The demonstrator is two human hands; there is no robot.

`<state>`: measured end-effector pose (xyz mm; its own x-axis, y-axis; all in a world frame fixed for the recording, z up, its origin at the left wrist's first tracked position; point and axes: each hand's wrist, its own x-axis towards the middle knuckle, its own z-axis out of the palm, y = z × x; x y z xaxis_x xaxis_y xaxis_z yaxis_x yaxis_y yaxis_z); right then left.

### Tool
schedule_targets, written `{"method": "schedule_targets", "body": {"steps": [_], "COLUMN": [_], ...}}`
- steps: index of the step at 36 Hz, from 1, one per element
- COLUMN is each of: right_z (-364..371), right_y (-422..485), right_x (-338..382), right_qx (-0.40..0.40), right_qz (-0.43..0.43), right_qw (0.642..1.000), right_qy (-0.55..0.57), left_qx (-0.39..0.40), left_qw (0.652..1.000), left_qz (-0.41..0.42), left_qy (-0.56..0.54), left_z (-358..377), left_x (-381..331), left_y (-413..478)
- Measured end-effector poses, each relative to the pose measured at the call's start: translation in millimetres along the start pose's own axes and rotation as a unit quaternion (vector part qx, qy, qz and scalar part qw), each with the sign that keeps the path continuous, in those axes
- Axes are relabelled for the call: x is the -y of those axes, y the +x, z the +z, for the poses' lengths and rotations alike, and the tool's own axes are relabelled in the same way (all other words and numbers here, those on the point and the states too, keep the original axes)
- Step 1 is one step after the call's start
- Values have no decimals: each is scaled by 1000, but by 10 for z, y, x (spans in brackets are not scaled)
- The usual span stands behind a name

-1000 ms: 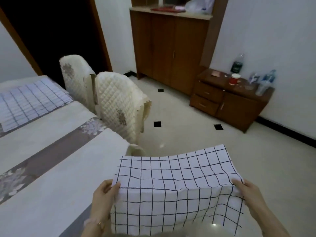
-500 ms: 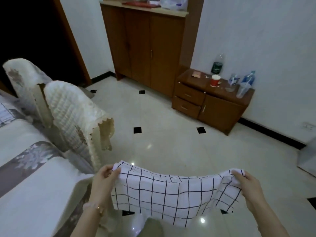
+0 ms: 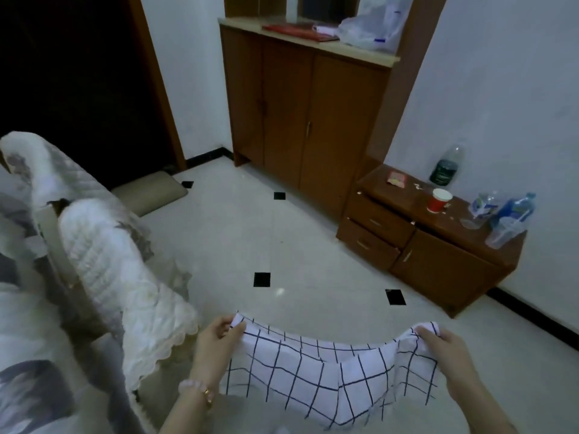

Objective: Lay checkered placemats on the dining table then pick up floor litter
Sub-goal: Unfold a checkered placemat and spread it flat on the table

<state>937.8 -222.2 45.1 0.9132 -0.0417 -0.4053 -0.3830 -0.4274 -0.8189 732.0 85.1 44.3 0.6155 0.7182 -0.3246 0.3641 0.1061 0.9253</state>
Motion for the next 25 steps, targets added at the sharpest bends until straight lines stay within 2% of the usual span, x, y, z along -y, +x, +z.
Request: {"method": "schedule_targets", "body": {"steps": [7, 13, 16, 20, 25], "right_z": [884, 1908, 2515, 3393, 4473], "right_y": [507, 727, 742, 607, 152], "right_x": [1176, 2192, 2638, 3160, 3813], "right_qx": [91, 195, 263, 376, 520], "right_qz": [-93, -177, -201, -239, -284], "right_qw": [991, 965, 944, 895, 805], "right_qy": [-23, -17, -5, 22, 12], "left_qx": [-63, -187, -278, -416, -585], "left_qw": [992, 964, 930, 865, 764], "left_qz": [95, 164, 189, 208, 208], "left_qy": [-48, -93, -150, -191, -179], "left_z": [-224, -807, -1180, -1691, -2250], "left_x": [-866, -1425, -1551, -1616, -1575], "left_y": [576, 812, 824, 759, 509]}}
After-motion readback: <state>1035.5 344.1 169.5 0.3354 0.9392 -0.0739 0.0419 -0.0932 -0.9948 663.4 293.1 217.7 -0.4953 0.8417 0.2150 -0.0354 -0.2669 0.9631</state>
